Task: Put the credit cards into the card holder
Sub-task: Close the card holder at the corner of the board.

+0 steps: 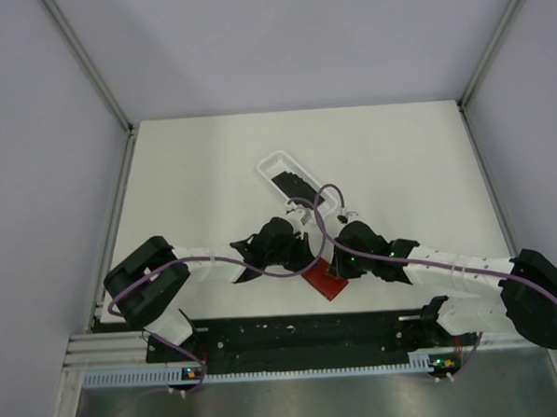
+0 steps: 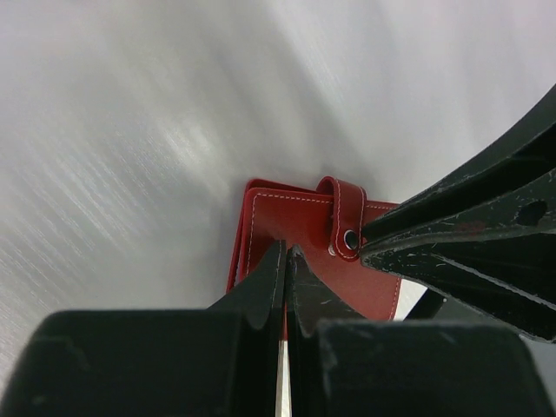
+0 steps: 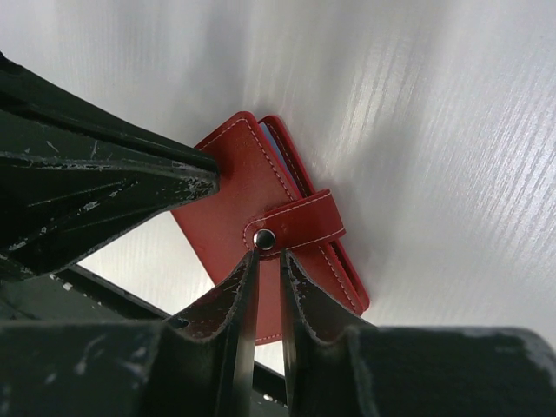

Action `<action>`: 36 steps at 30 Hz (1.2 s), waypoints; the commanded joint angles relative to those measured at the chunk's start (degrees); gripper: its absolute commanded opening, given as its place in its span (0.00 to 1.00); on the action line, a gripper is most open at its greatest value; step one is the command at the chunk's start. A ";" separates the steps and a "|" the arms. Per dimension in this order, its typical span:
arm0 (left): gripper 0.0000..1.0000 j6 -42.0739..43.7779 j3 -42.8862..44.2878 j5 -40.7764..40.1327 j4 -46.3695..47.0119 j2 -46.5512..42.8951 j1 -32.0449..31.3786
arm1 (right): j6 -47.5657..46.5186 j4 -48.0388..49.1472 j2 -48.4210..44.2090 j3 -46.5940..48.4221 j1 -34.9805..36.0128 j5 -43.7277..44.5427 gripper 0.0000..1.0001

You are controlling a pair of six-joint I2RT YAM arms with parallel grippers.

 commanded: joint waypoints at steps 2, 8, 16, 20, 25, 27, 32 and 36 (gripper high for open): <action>0.00 -0.19 -1.26 1.04 4.05 0.43 -0.31 | -0.54 3.13 1.18 0.78 -0.40 -0.57 0.16; 0.00 -0.37 -1.53 1.56 4.58 0.87 -0.31 | -0.72 3.21 1.80 1.66 -0.40 -0.74 0.16; 0.00 -0.63 -1.79 1.74 5.11 1.04 -0.40 | -0.98 3.30 2.59 2.72 -0.49 -1.44 0.16; 0.00 -0.63 -2.14 1.65 5.20 0.87 -0.40 | -0.98 3.22 2.15 2.81 -0.49 -1.54 0.17; 0.00 -0.72 -2.41 1.65 5.55 0.78 -0.40 | -1.07 2.34 0.83 3.51 -0.40 -1.18 0.17; 0.00 -0.81 -2.49 1.74 5.55 0.86 -0.40 | -1.16 1.81 0.30 3.86 -0.49 -0.92 0.17; 0.00 -0.81 -2.49 1.74 5.73 0.87 -0.40 | -1.51 1.19 0.48 4.65 -0.49 -0.39 0.17; 0.00 -0.81 -2.49 1.74 5.81 0.87 -0.40 | -1.60 1.19 1.36 4.91 -0.49 -0.31 0.17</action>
